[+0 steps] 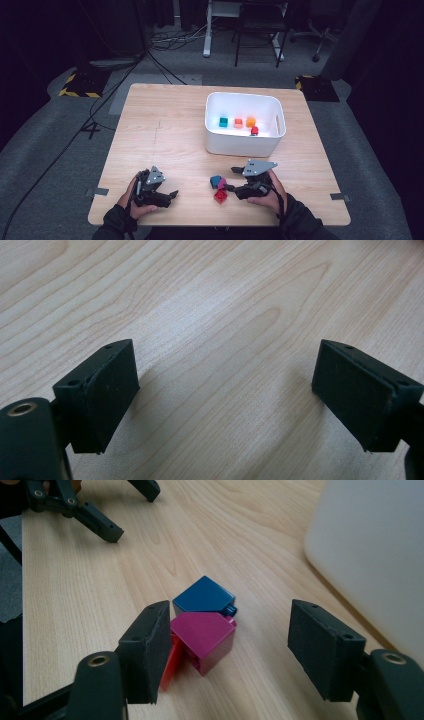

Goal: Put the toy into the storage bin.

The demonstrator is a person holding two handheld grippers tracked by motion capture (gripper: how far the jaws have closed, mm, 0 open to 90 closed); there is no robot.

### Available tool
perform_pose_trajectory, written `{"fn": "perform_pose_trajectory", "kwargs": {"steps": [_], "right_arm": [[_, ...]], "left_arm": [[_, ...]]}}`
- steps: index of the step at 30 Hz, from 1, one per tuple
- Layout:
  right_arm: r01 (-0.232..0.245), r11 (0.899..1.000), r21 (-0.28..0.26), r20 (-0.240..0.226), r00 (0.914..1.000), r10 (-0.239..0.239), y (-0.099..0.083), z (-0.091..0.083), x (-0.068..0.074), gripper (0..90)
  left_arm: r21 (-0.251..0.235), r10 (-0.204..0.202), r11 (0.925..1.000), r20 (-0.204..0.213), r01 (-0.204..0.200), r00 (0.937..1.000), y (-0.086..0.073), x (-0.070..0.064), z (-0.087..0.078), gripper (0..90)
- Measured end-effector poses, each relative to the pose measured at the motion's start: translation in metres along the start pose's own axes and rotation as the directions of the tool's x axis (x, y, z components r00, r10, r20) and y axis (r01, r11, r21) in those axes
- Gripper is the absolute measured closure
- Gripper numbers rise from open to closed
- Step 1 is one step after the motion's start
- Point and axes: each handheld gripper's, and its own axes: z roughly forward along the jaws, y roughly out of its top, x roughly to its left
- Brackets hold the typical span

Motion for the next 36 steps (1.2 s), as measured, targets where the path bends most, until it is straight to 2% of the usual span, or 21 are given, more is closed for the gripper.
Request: {"fn": "perform_pose_trajectory", "kwargs": {"steps": [5,10,12,16,17,18,22,26,28,29,30,31,36], "right_arm": [[0.006,1.000,0.006,-0.010,0.9999,-0.006,0.002,0.011,0.007,35.0],[0.010,0.999,0.036,0.009,0.9999,-0.010,0.002,0.024,0.010,36.1],[-0.006,0.999,0.044,0.020,0.9998,0.005,0.001,0.027,0.009,36.7],[-0.031,0.998,0.061,0.036,0.9989,0.029,-0.001,0.029,0.006,45.1],[-0.023,0.998,0.052,0.034,0.9992,0.021,-0.002,0.030,0.004,46.9],[-0.037,0.998,0.052,0.040,0.9986,0.034,-0.002,0.029,0.004,47.5],[-0.029,0.998,0.057,0.045,0.9986,0.026,-0.005,0.024,-0.002,47.8],[-0.043,0.998,0.051,0.054,0.9978,0.040,-0.011,0.021,-0.009,46.9],[-0.063,0.996,0.060,0.051,0.9969,0.060,-0.013,0.022,-0.011,41.5],[-0.048,0.997,0.060,0.045,0.9980,0.045,-0.014,0.023,-0.014,40.2],[-0.057,0.996,0.062,0.051,0.9972,0.053,-0.015,0.023,-0.015,38.7],[-0.072,0.995,0.069,0.054,0.9962,0.068,-0.016,0.024,-0.015,38.6],[-0.080,0.993,0.087,0.054,0.9957,0.075,-0.019,0.029,-0.017,40.8]], "left_arm": [[0.000,0.001,1.0000,0.000,-0.001,1.0000,0.000,0.000,0.000,11.7],[0.000,0.000,1.0000,0.000,0.000,1.0000,0.000,0.000,0.000,11.7],[0.000,0.002,1.0000,0.000,-0.002,1.0000,0.000,0.000,0.000,11.7],[0.000,0.000,1.0000,0.000,0.000,1.0000,0.000,0.000,0.000,11.7],[0.000,0.000,1.0000,0.000,0.000,1.0000,0.000,0.000,0.000,11.7],[0.000,0.000,1.0000,0.000,0.000,1.0000,0.000,0.000,0.000,11.7],[0.000,0.000,1.0000,-0.001,0.000,1.0000,0.000,0.000,0.000,11.7],[0.000,0.000,1.0000,-0.001,0.000,1.0000,0.000,0.000,0.000,11.7],[0.000,0.001,1.0000,0.000,-0.001,1.0000,0.000,0.000,0.000,11.7],[0.000,0.001,1.0000,0.000,-0.001,1.0000,0.000,0.000,0.000,11.7],[0.000,0.000,1.0000,0.000,0.000,1.0000,0.000,0.000,0.000,11.7],[0.000,0.000,1.0000,0.000,0.000,1.0000,0.000,0.000,0.000,11.7],[0.000,0.000,1.0000,0.000,0.000,1.0000,0.000,0.000,0.000,11.7]]}}
